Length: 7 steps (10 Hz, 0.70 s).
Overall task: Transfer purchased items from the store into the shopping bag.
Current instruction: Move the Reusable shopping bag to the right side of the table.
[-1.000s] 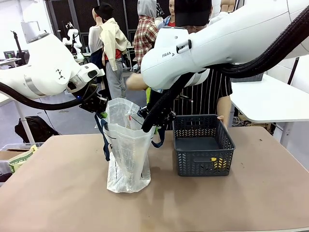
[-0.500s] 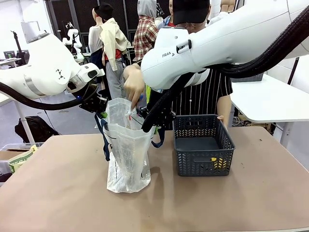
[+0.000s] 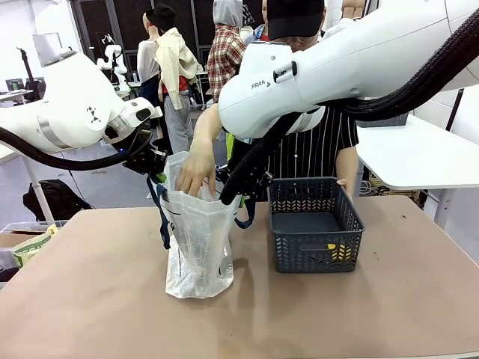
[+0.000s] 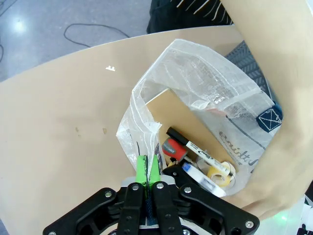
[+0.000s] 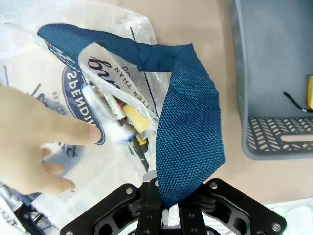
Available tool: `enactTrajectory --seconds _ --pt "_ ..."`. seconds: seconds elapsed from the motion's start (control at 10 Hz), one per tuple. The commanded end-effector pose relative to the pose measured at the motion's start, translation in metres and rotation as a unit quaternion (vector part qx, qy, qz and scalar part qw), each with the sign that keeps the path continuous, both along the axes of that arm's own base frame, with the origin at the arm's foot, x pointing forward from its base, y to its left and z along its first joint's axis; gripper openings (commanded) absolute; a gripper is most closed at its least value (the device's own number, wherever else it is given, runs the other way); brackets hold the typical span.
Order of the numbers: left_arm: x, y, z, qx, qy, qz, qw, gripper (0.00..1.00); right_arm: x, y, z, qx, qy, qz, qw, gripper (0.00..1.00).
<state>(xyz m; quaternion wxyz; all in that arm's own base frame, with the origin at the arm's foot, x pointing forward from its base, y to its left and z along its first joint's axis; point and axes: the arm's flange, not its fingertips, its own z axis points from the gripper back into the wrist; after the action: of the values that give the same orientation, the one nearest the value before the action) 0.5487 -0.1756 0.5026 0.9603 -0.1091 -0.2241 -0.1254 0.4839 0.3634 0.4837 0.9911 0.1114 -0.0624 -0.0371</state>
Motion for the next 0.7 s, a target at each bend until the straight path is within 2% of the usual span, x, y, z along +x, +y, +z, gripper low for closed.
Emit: enactTrajectory --seconds 0.0,0.6 --pt "-0.0007 0.0008 -0.0002 0.004 0.0 0.001 1.0 0.0 -0.0008 -0.0008 0.0 -0.001 0.0 -0.001 1.0 0.0" --pt "-0.0007 0.0008 -0.0002 0.004 0.0 0.001 1.0 0.0 -0.0008 -0.0008 0.0 -0.001 0.0 -0.001 1.0 0.0"
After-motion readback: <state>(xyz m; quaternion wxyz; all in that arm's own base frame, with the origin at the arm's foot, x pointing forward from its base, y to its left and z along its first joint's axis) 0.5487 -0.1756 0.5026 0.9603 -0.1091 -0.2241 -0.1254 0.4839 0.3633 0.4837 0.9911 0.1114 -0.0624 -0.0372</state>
